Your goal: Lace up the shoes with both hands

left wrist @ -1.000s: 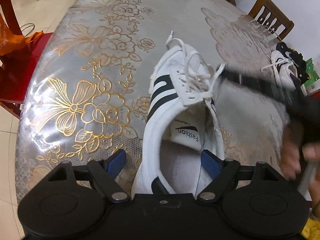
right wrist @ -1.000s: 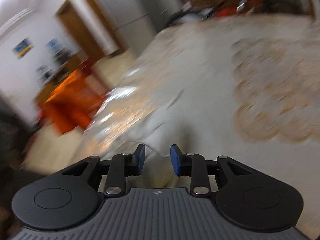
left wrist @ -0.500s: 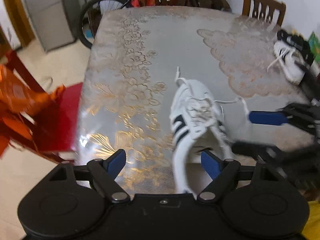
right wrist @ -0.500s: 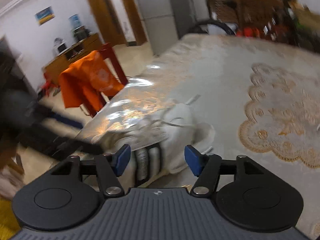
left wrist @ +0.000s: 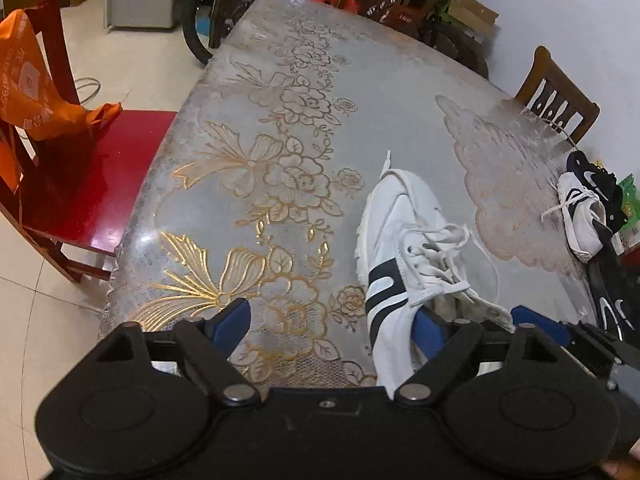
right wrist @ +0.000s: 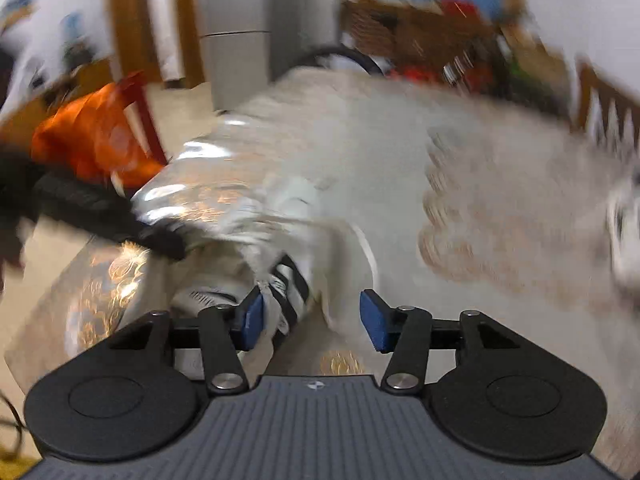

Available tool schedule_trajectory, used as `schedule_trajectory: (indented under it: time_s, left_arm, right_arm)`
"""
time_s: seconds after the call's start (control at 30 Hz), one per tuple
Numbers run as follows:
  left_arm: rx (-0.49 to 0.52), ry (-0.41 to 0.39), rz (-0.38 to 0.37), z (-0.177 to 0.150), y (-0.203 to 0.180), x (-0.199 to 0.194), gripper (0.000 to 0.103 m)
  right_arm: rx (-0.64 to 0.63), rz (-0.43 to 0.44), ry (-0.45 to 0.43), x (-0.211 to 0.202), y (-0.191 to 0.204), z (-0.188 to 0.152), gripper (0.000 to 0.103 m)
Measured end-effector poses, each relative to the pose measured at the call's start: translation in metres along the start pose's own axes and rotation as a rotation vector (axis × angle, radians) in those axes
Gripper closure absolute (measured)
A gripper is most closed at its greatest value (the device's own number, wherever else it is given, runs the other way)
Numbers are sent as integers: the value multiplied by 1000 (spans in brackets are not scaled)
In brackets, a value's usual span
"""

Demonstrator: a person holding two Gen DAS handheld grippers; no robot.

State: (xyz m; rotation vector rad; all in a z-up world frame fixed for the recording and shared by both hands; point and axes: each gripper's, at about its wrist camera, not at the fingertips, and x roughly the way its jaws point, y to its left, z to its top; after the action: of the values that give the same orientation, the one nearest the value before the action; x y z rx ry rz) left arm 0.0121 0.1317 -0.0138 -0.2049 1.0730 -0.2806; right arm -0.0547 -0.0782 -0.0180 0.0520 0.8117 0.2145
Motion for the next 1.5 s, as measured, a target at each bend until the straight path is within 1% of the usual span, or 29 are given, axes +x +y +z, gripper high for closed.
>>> schedule_trajectory:
  time_s: [0.07,0.17,0.2,0.23,0.3,0.4,0.47,0.5,0.53,0.6,0.67,0.73,0.77,0.83,0.87,0.9,0.93,0.97,1.0,1.03,1.07,1.1,1.17,1.2,1.23,1.27,1.37,1.4,1.5]
  left_arm:
    - [35,13,-12,2,-3,-2,15]
    - [91,27,-45,3,-12,-7,16]
    - [108,32,-48,1,-14,-7,16]
    - [126,37,-51,0,-15,-7,16]
    - [156,41,-55,-4,-19,-7,16]
    - [204,30,-57,-10,-21,-12,15]
    - [235,19,-51,-15,-21,-14,14]
    - [246,14,-49,-18,-20,-15,14]
    - [248,10,-51,-21,-18,-17,14]
    - [233,7,-69,-24,-15,-18,14]
    - [230,-3,-78,-26,-13,-21,14]
    - [231,-15,-83,-28,-12,-26,14]
    - [232,-23,-85,-30,-11,-28,13]
    - [226,-33,-84,-32,-11,-31,13]
    - [222,-38,-83,-33,-11,-32,12]
    - [218,-42,-81,-34,-11,-33,12]
    - [213,-46,-77,-34,-11,-34,13]
    - [210,-50,-70,-35,-12,-34,12]
    - [208,-53,-61,-35,-13,-35,12]
    - [206,-56,-50,-35,-14,-35,12]
    - [205,-58,-36,-36,-16,-35,12]
    - [201,-59,-23,-36,-18,-35,12]
    - [191,-59,5,-36,-22,-35,12]
    - [187,-61,23,-36,-24,-34,12]
    - [181,-64,44,-36,-27,-33,12]
    - [175,-68,64,-35,-30,-32,12]
    - [163,-78,130,-33,-43,-32,12]
    - [162,-81,155,-32,-48,-31,12]
    - [161,-89,235,-32,-61,-30,12]
  right_arm:
    - [38,-1,13,2,-3,-1,47]
    - [-11,13,9,-10,7,-1,43]
    - [-47,7,5,-15,12,-1,38]
    - [-90,-5,2,-20,19,-2,32]
    - [-158,-25,-16,-31,30,-4,31]
    - [-210,-58,-66,-46,44,-9,31]
    - [-234,-109,-76,-50,49,-12,27]
    - [-238,-129,-73,-52,51,-14,22]
    - [-236,-138,-59,-52,51,-16,20]
    - [-220,-154,-34,-54,50,-18,20]
    - [-204,-185,-34,-57,48,-17,20]
    - [-181,-202,-63,-64,44,-15,20]
    - [-163,-194,-96,-71,44,-14,20]
    - [-121,-140,-195,-88,38,-11,20]
    - [-103,-106,-225,-94,35,-10,17]
    - [-86,-72,-242,-99,31,-8,5]
    - [-72,-44,-198,-96,28,-5,0]
    - [-58,-4,-119,-88,26,-5,0]
    - [-44,41,-37,-80,23,-7,4]
    - [-30,86,46,-71,21,-8,19]
    - [-37,87,53,-71,20,-9,27]
    - [-53,69,28,-74,20,-10,32]
    - [-80,37,-78,-89,17,-7,22]
    - [-77,69,-108,-94,11,-6,10]
    - [-72,114,-126,-97,4,-4,2]
    - [-64,169,-103,-95,-3,-4,2]
    - [-41,349,16,-80,-21,-3,3]
    - [-46,378,32,-78,-27,-2,4]
    - [-57,434,22,-78,-46,2,4]
